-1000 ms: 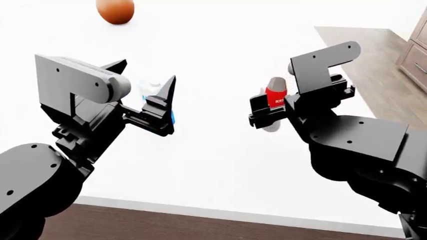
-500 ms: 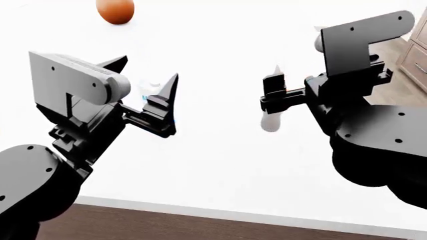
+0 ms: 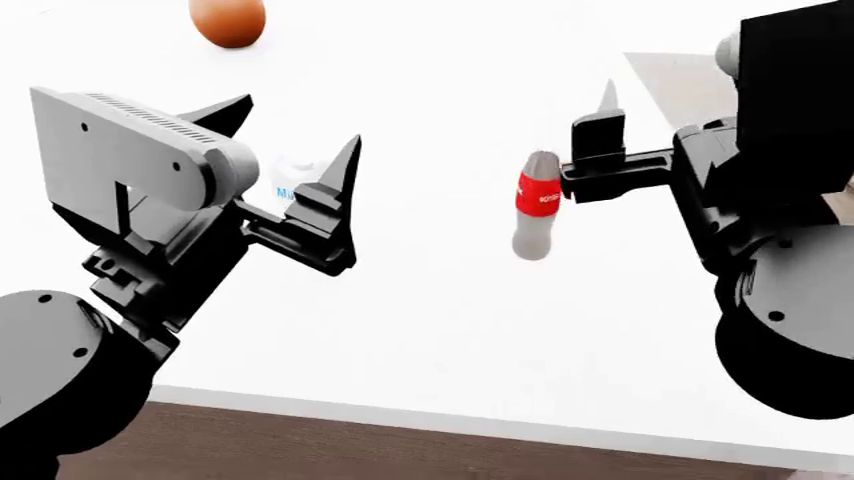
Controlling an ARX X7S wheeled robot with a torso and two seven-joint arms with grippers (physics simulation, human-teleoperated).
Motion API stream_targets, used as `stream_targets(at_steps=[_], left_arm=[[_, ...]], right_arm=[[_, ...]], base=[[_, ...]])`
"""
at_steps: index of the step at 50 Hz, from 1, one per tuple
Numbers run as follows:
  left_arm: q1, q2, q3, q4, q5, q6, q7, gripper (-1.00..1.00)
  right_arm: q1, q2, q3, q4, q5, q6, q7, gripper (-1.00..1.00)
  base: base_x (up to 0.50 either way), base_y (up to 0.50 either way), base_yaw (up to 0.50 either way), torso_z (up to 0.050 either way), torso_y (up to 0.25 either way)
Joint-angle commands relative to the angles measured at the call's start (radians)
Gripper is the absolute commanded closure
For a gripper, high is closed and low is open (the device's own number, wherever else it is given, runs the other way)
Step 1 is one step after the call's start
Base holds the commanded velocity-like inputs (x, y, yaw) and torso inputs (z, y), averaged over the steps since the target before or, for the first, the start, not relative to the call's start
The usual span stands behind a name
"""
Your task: Move the drinks to the dining counter.
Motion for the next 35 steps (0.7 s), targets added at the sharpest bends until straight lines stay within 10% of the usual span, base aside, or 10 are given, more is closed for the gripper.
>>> stream_targets(at_steps=[1, 35], left_arm=[[-0.021, 0.006, -0.001, 0.009, -0.029, -0.011, -0.024, -1.00], [-0.039, -0.007, -0.001, 0.023, -0.065, -0.018, -0.052, -1.00]], right_arm=[[-0.005, 0.013, 0.021, -0.021, 0.001, -0.021, -0.001, -1.00], [-0.003, 0.016, 0.037, -0.022, 0.040, -0.043, 0.003, -1.00]], base=[[0.49, -0.28, 0.00, 0.000, 0.000], [0.51, -0.26, 0.00, 0.000, 0.000]])
